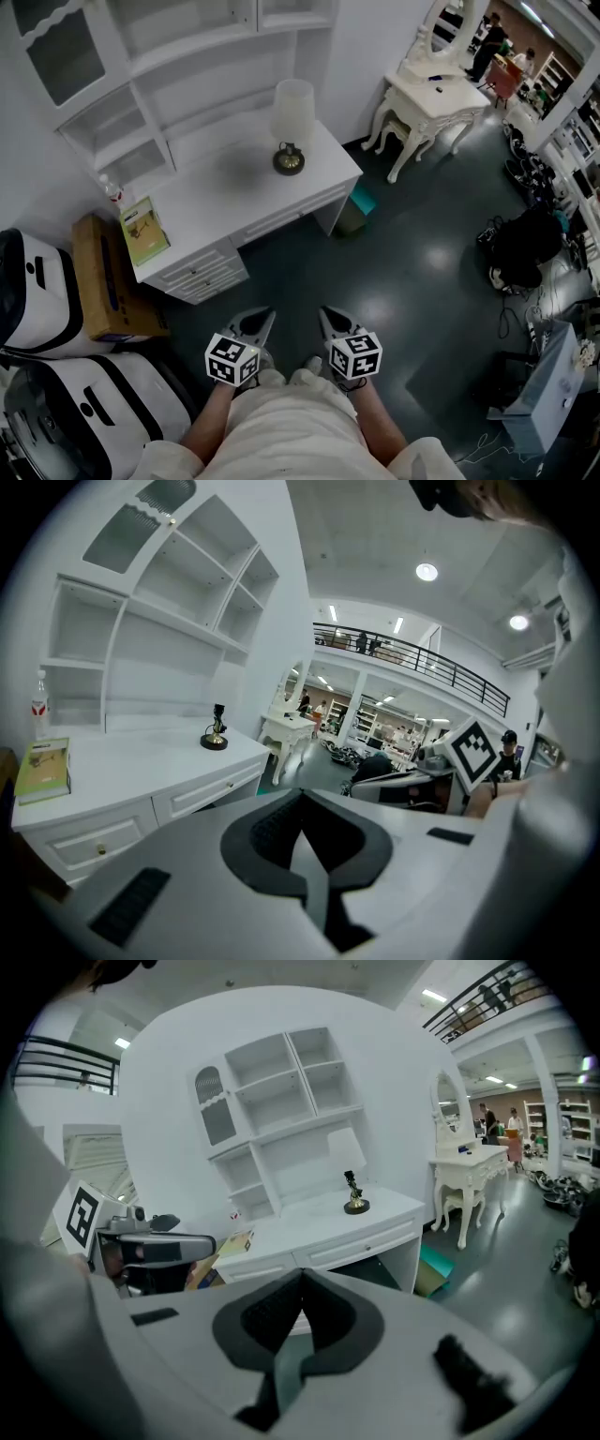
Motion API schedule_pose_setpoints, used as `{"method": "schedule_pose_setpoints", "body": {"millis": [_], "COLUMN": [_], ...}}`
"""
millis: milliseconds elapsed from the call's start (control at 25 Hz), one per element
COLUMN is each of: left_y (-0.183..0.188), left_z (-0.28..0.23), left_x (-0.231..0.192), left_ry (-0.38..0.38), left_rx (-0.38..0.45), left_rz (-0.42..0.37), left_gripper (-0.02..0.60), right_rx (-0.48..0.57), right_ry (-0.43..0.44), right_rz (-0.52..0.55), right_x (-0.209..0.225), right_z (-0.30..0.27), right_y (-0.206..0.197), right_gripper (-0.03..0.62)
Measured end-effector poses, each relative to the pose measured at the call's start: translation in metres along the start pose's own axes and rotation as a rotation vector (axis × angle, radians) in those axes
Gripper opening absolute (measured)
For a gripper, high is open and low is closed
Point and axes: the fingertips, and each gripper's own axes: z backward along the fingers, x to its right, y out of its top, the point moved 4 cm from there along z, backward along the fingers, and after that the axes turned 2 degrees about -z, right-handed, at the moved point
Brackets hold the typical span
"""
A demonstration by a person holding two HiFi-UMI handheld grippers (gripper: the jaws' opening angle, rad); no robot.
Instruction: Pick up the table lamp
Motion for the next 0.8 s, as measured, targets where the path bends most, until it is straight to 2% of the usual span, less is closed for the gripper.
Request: {"method": "schedule_pose_setpoints", "body": {"millis": [480, 800], "left_y": [-0.005, 0.008], "left_z": [0.013, -0.022], "left_x": [-0.059, -0.078], "left_ry": [-0.019, 0.009], "left_rx": [-0.025, -0.033], "left_rz": [0.001, 0.004], "left_gripper": [0.009, 0.009], "right_rx": [-0.021, -0.025], "right_ry": [-0.055, -0.038], "right_rz": [-0.008, -0.013], "right_x": [-0.021, 0.012], "right_z": [-0.042, -0.078], "right_y": [0.006, 0.025], "right_gripper": [0.012, 0.012]}}
